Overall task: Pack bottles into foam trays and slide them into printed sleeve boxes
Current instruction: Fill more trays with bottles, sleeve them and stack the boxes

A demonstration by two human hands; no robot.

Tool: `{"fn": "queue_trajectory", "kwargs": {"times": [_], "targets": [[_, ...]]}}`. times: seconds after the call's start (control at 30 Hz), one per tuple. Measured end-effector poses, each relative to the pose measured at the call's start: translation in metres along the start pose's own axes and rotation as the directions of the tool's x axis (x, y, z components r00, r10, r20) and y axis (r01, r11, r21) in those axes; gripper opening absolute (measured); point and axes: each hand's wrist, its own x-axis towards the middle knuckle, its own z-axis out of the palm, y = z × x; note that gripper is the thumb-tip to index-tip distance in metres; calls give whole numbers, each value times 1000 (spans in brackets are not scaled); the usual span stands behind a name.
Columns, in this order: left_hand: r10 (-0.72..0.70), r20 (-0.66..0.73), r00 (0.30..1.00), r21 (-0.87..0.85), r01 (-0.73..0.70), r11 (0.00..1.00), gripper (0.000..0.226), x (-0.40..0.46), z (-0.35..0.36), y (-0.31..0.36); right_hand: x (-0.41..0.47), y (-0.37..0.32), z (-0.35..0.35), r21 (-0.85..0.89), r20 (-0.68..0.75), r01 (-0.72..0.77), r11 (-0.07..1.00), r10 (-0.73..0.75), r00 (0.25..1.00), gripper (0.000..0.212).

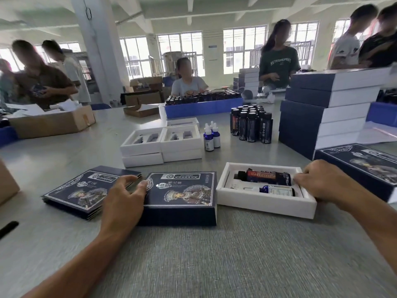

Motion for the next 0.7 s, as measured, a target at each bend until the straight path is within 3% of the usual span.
{"fn": "queue_trajectory", "kwargs": {"times": [0.3,0.7], "targets": [[-27,-27,999,14,28,1000,36,-1,0,0,-16,-12,-3,55,151,97,994,-104,983,25],[-8,65,998,35,5,999,35,-5,-3,2,-19,-18,6,102,138,202,974,-215,967,40]]}}
